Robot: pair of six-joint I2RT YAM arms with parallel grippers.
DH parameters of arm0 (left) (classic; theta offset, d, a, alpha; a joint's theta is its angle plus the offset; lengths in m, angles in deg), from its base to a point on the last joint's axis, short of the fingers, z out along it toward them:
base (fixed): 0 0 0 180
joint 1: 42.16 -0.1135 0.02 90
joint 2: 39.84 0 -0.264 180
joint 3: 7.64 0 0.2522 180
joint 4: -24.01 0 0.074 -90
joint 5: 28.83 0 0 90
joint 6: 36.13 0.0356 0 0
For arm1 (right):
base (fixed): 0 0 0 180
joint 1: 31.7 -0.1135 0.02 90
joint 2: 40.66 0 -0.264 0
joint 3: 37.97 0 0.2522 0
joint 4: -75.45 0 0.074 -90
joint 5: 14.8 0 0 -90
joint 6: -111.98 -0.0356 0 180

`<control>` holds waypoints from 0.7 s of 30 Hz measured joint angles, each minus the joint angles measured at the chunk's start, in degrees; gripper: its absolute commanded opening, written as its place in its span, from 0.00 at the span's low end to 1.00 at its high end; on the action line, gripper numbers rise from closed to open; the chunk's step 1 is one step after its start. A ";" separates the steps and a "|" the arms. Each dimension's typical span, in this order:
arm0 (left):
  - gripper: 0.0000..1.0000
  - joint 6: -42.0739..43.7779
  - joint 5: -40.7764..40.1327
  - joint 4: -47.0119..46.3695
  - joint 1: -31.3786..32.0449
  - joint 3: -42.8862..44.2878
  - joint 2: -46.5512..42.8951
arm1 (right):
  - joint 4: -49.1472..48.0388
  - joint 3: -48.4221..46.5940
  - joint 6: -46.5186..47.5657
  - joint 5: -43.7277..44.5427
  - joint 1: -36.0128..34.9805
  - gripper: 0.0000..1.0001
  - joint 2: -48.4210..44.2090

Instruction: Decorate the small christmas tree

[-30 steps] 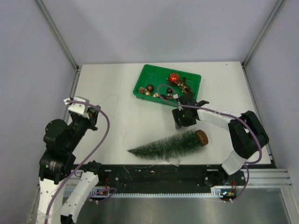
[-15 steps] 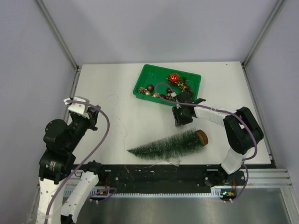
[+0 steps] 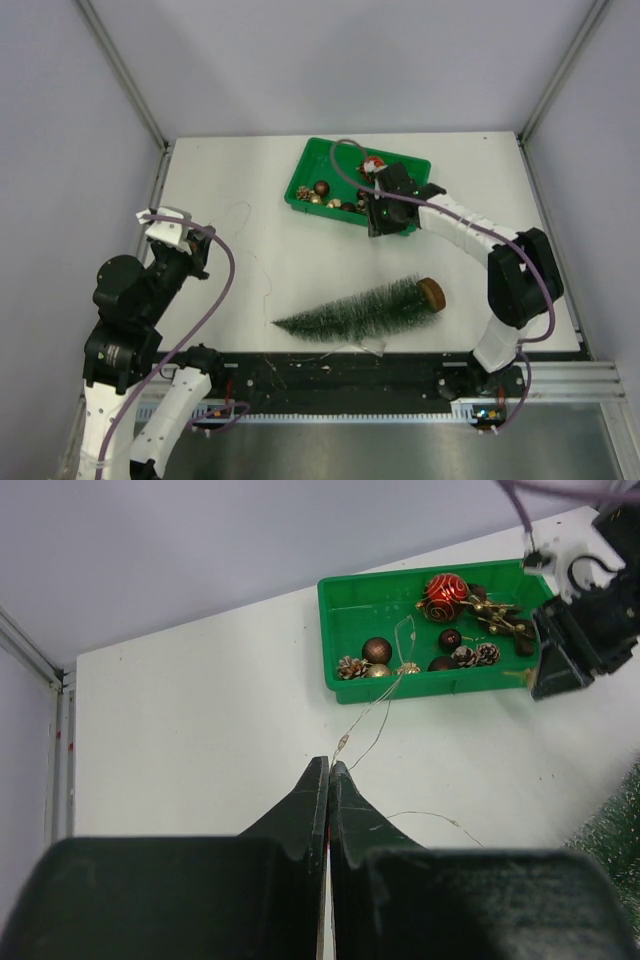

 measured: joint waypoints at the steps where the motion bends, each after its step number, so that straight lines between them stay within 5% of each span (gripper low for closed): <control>1: 0.00 0.00 0.00 0.00 0.00 0.00 0.00 | 0.39 -2.67 0.13 0.07 0.55 0.25 0.00; 7: 0.00 0.00 0.00 0.00 0.00 0.00 0.04 | 0.24 -18.23 0.07 2.05 5.97 0.26 2.49; 9: 0.00 0.00 0.02 0.00 0.00 0.00 0.13 | 0.09 -21.59 -0.07 2.93 7.39 0.33 4.63; 12: 0.00 -0.15 0.22 0.00 0.00 0.02 0.39 | 0.28 -24.13 -0.44 4.11 8.79 0.62 8.26; 14: 0.00 -0.46 0.33 0.00 0.00 0.07 0.68 | 0.61 -24.65 -0.74 4.72 9.03 0.70 10.21; 21: 0.00 -0.52 1.53 0.00 0.00 1.62 2.29 | 1.77 -20.63 -1.22 5.86 9.01 0.78 8.96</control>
